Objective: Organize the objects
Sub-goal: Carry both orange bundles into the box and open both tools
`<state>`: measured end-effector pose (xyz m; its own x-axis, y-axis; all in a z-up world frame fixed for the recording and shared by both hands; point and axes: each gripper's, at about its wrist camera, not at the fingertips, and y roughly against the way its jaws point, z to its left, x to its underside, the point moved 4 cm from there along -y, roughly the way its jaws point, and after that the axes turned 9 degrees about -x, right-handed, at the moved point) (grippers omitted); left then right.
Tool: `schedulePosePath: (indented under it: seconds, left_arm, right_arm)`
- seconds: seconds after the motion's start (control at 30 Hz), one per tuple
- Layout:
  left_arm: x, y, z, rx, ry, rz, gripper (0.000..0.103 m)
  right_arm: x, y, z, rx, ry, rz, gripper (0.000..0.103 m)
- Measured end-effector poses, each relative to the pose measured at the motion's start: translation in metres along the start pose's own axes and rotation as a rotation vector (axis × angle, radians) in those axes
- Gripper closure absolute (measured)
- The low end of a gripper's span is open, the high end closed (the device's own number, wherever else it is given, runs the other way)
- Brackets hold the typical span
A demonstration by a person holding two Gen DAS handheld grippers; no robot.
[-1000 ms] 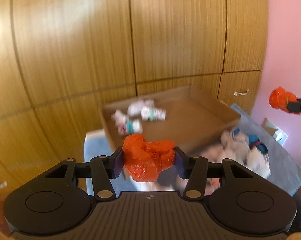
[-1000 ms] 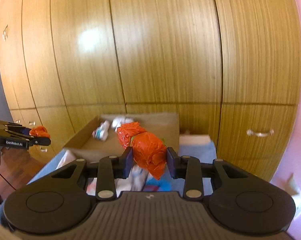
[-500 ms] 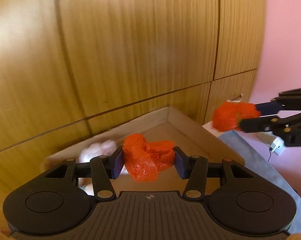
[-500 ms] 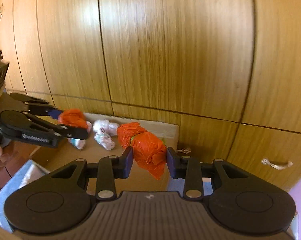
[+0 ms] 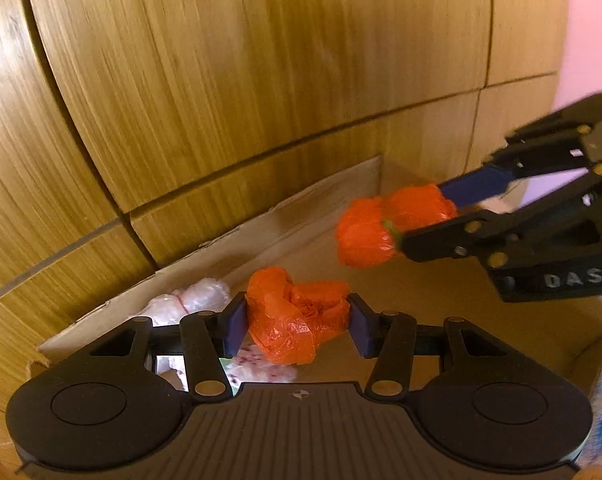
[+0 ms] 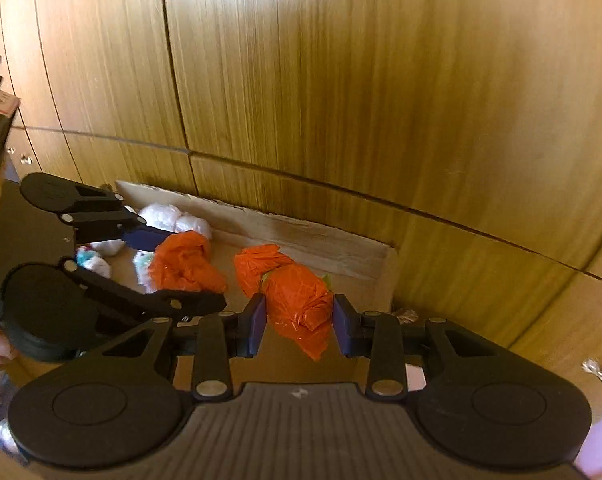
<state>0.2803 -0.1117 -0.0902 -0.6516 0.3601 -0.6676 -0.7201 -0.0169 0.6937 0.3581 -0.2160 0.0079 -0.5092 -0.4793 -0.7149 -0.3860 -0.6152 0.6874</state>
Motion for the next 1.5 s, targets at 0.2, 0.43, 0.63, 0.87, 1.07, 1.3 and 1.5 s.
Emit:
schedulePosePath:
  seconds: [0.2, 0.43, 0.63, 0.87, 1.07, 1.3, 1.5]
  left_arm:
    - [0.001, -0.015, 0.005, -0.014, -0.015, 0.013, 0.045]
    - [-0.003, -0.021, 0.005, -0.032, -0.026, 0.026, 0.043]
    - [-0.007, -0.029, 0.005, -0.052, -0.027, 0.03, 0.038]
    - [-0.011, -0.021, 0.003, -0.046, -0.03, 0.019, 0.03]
    - [-0.016, -0.01, 0.004, -0.053, -0.015, 0.011, 0.024]
    - [-0.017, 0.009, 0.009, -0.075, 0.025, 0.018, 0.018]
    - [-0.015, 0.03, 0.012, -0.079, 0.042, 0.018, 0.018]
  right_arm:
    - [-0.011, -0.03, -0.002, -0.008, -0.004, 0.044, 0.071]
    - [-0.016, -0.045, 0.003, -0.018, 0.015, 0.081, 0.07]
    - [-0.015, -0.043, 0.003, -0.011, 0.011, 0.091, 0.066]
    - [-0.014, -0.032, -0.002, -0.002, 0.005, 0.08, 0.063]
    - [-0.014, -0.015, -0.004, 0.003, -0.001, 0.076, 0.061]
    - [-0.016, 0.0, 0.003, 0.014, 0.011, 0.08, 0.059]
    - [-0.018, 0.013, 0.011, 0.03, 0.009, 0.073, 0.056]
